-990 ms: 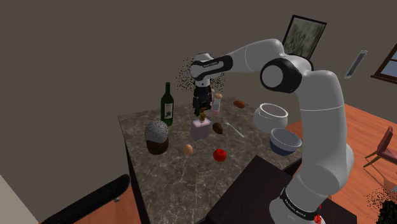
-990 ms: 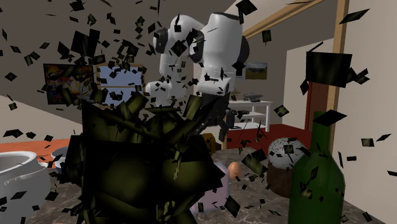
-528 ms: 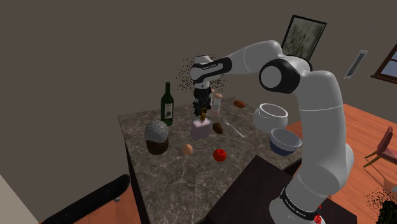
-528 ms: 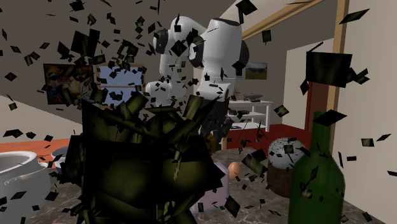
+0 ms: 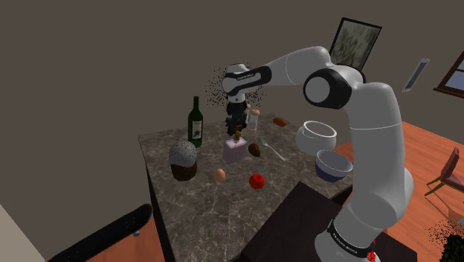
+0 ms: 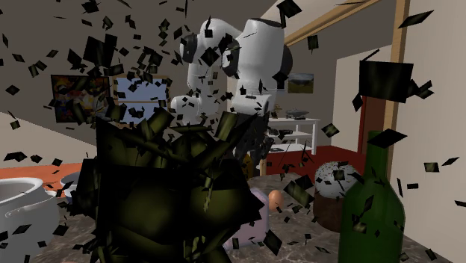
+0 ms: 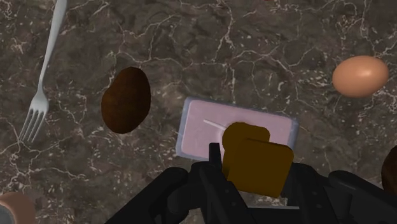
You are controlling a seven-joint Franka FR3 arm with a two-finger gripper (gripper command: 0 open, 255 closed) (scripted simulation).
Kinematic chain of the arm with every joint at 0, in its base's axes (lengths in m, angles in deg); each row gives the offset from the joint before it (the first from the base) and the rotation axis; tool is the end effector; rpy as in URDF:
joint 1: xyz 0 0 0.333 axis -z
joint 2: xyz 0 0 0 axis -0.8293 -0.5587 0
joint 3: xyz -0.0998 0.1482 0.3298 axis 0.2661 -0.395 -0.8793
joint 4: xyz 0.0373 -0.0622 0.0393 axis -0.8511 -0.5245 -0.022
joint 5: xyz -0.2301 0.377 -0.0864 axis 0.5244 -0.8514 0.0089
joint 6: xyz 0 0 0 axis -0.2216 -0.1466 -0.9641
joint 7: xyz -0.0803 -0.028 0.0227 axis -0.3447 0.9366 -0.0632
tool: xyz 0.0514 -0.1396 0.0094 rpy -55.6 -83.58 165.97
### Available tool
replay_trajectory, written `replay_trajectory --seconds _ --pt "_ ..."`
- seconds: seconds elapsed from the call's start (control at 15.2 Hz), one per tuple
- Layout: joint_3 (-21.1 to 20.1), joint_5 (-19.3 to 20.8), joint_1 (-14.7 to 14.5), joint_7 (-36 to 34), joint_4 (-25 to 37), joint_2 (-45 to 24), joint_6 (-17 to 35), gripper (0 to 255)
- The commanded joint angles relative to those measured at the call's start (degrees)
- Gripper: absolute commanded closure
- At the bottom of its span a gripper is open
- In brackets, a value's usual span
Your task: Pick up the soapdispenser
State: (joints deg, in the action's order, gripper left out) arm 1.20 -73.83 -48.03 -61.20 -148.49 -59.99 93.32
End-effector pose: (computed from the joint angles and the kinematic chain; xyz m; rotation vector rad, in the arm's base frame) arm 0.7345 -0.1462 0.3110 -3.1093 0.0861 0.3491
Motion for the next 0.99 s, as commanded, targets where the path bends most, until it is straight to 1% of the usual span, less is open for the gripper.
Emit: replay_trajectory --seconds 0.0,0.79,0.92 --pt "0.01 0.02 -0.01 -0.01 0.72 0.37 -1.10 255" --pt "0.11 0.17 -0.01 0.06 6.20 2.84 -9.04 255" --pt "0.11 0.17 -0.01 0.06 6.28 2.87 -9.15 255"
